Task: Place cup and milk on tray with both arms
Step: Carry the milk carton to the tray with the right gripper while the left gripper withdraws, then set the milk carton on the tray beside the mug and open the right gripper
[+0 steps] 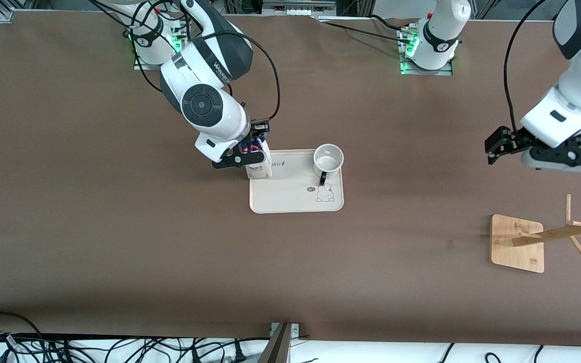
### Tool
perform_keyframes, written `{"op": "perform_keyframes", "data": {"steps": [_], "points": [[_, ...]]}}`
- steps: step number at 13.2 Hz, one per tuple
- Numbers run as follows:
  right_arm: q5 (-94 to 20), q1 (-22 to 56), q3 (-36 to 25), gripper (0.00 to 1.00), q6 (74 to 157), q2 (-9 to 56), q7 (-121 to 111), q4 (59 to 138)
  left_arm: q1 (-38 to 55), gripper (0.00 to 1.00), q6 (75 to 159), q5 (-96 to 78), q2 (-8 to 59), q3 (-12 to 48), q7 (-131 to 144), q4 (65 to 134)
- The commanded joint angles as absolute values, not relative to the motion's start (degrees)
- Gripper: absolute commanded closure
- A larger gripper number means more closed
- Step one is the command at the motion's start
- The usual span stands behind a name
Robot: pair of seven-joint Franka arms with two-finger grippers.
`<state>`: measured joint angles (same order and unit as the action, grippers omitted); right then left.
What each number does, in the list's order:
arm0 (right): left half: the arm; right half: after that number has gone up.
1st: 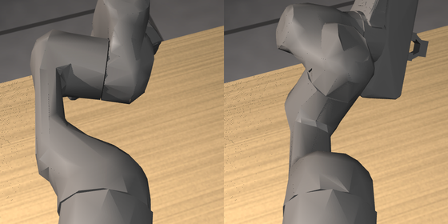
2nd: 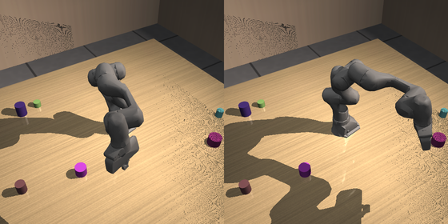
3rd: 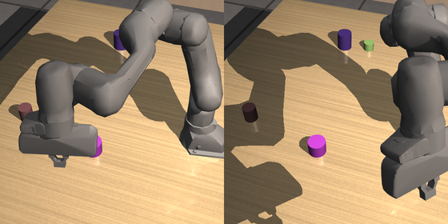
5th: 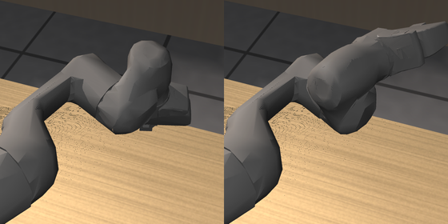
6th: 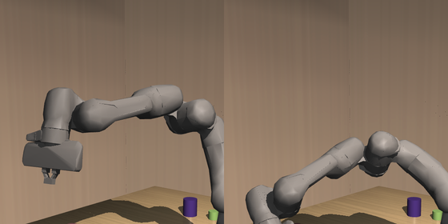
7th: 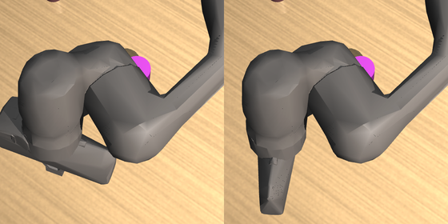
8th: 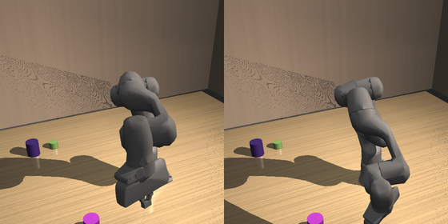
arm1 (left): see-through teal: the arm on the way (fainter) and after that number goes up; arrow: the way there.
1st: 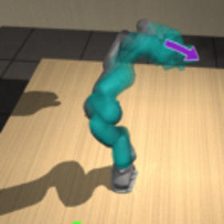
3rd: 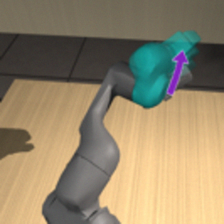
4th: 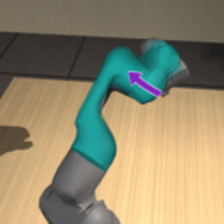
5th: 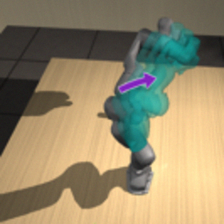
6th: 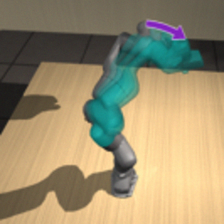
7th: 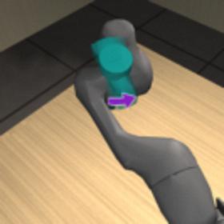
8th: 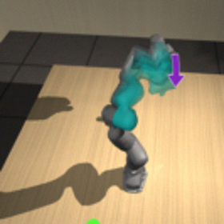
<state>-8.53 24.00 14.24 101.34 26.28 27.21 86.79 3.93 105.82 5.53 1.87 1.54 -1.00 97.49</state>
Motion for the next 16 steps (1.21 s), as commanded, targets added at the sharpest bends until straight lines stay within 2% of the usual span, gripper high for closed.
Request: {"op": "perform_keyframes", "data": {"steps": [1,3,8,16], "points": [[-10.02,24.08,15.11,0.58,100.37,26.45,26.37,85.78,4.48,0.00,104.07,4.57,0.08,0.44,-0.27,98.98],[-10.19,24.26,15.12,0.59,101.24,28.03,27.50,85.52,4.48,0.00,103.54,4.57,0.44,0.44,-0.44,98.09],[-12.48,26.19,15.12,0.59,103.71,34.88,30.23,78.05,4.57,0.00,102.83,4.57,0.88,0.53,-0.44,97.38],[-11.95,23.64,13.71,0.59,103.45,36.12,25.22,78.05,4.66,0.00,102.75,4.57,0.97,0.62,-0.44,97.29]]}}
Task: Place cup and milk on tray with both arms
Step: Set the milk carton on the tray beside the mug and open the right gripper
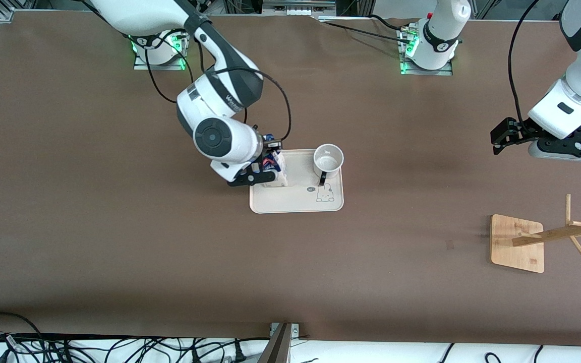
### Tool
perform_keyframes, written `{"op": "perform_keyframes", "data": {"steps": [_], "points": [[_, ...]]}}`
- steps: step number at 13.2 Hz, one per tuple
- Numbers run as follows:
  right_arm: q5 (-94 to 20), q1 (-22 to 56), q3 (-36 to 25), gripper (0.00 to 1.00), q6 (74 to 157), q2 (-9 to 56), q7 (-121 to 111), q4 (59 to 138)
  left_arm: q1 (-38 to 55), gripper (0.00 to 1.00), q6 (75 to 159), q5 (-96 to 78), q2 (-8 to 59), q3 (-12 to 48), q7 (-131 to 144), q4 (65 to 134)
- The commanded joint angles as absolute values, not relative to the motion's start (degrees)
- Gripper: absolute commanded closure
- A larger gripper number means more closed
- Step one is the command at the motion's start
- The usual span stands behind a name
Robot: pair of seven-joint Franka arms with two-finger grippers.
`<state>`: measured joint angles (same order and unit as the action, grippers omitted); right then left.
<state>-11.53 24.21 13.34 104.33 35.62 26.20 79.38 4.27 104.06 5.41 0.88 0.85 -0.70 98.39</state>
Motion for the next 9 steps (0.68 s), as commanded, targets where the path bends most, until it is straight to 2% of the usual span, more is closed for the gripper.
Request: {"op": "perform_keyframes", "data": {"steps": [1,3,4,5,9], "points": [[-11.87,23.64,13.71,0.59,103.53,36.12,25.05,78.05,4.66,0.00,102.74,4.57,0.88,0.62,-0.44,97.29],[-11.87,23.73,13.62,0.57,103.71,36.56,25.05,78.13,4.66,0.00,102.74,4.57,0.97,0.62,-0.44,97.29],[-11.87,23.90,13.62,0.15,103.80,36.56,25.74,78.13,4.66,0.00,102.74,4.57,0.97,0.62,-0.44,97.29],[-11.60,24.17,13.62,0.00,103.80,36.56,26.36,78.13,4.66,0.00,102.74,4.57,0.88,0.62,-0.44,97.29],[-11.51,24.17,13.62,0.00,103.36,35.95,26.28,78.13,4.66,0.00,102.74,4.57,0.97,0.62,-0.44,97.29]]}}
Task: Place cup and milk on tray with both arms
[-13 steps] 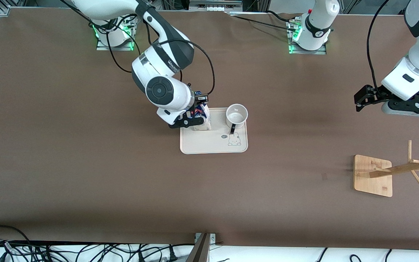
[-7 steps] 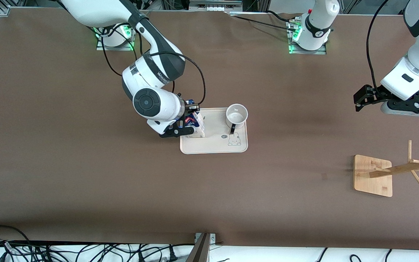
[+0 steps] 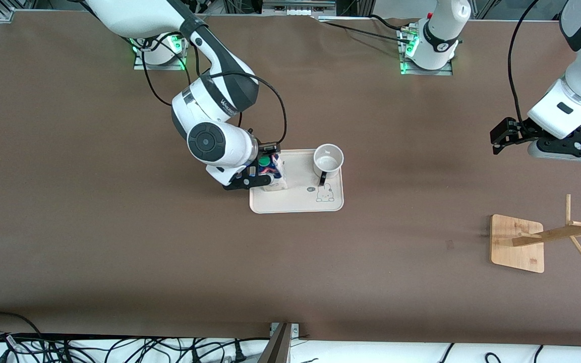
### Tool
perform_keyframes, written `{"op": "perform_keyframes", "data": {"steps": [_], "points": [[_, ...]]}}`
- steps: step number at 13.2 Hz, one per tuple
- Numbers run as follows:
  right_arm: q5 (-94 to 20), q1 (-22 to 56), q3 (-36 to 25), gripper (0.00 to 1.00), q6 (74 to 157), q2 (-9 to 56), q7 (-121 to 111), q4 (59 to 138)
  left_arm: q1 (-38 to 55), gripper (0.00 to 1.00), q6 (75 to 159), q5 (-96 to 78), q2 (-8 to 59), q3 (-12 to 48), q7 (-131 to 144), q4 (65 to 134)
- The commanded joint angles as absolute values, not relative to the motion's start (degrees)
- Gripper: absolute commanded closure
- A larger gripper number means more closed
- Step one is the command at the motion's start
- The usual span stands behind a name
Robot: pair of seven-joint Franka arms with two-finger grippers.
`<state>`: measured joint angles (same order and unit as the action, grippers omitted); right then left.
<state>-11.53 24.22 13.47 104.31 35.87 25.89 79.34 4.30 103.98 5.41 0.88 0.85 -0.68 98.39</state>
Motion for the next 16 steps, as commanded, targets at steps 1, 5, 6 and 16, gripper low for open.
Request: {"op": "perform_keyframes", "data": {"steps": [1,5,6,16], "points": [[-11.43,24.00,13.62,0.00,103.19,35.69,26.11,78.13,4.66,0.00,102.74,4.57,0.97,0.62,-0.44,97.29],[-9.58,23.73,12.92,0.00,96.87,32.36,26.02,77.96,4.75,0.00,102.74,4.57,0.97,0.62,-0.26,97.21],[-9.67,23.73,12.31,0.00,95.20,30.34,26.02,77.96,4.75,0.00,102.74,4.57,0.97,0.62,-0.26,97.21],[-10.02,22.77,-13.76,0.00,78.92,15.47,19.09,70.94,4.75,0.00,102.74,4.57,0.97,0.62,-0.26,97.21]]}}
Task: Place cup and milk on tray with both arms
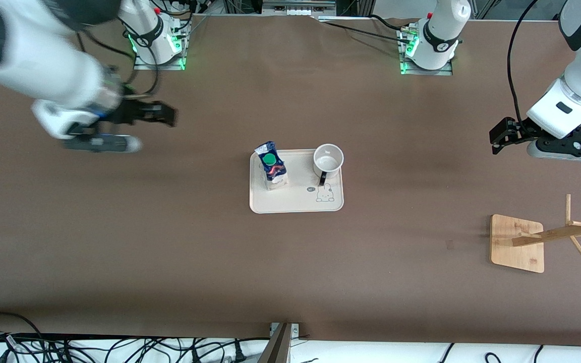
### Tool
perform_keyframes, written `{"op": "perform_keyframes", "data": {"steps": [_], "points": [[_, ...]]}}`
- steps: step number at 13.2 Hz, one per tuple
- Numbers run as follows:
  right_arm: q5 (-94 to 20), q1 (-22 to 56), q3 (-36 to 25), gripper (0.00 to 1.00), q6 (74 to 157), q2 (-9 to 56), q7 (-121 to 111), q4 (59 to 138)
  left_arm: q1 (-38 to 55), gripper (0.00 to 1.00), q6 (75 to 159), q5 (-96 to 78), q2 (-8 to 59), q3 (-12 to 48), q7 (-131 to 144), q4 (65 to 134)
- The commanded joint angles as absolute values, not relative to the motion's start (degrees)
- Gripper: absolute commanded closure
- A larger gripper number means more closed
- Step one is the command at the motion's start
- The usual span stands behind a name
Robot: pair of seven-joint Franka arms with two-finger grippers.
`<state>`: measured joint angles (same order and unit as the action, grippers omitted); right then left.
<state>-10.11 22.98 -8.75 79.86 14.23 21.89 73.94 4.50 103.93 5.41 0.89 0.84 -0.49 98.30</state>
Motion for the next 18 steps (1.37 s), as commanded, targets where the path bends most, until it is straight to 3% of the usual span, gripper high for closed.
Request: {"op": "perform_keyframes", "data": {"steps": [1,9,10,13,18], "points": [[-10.19,21.89,-16.23,0.00,79.19,15.73,16.72,70.58,4.75,0.00,102.74,4.57,0.97,0.62,-0.26,97.21],[-8.36,12.75,-18.02,0.00,80.15,17.67,11.70,71.36,4.75,0.00,102.74,4.57,0.97,0.62,-0.26,97.21],[-6.78,10.83,-16.28,0.00,81.29,17.40,11.69,71.63,4.83,0.00,102.74,4.57,0.97,0.62,-0.26,97.21],[4.08,-2.87,1.53,0.00,82.53,16.53,11.69,73.46,4.83,0.00,102.74,4.57,0.97,0.62,-0.26,97.21],[5.91,-2.90,2.99,0.00,83.32,16.52,9.94,73.83,4.75,0.00,102.74,4.57,0.97,0.62,-0.26,97.21]]}}
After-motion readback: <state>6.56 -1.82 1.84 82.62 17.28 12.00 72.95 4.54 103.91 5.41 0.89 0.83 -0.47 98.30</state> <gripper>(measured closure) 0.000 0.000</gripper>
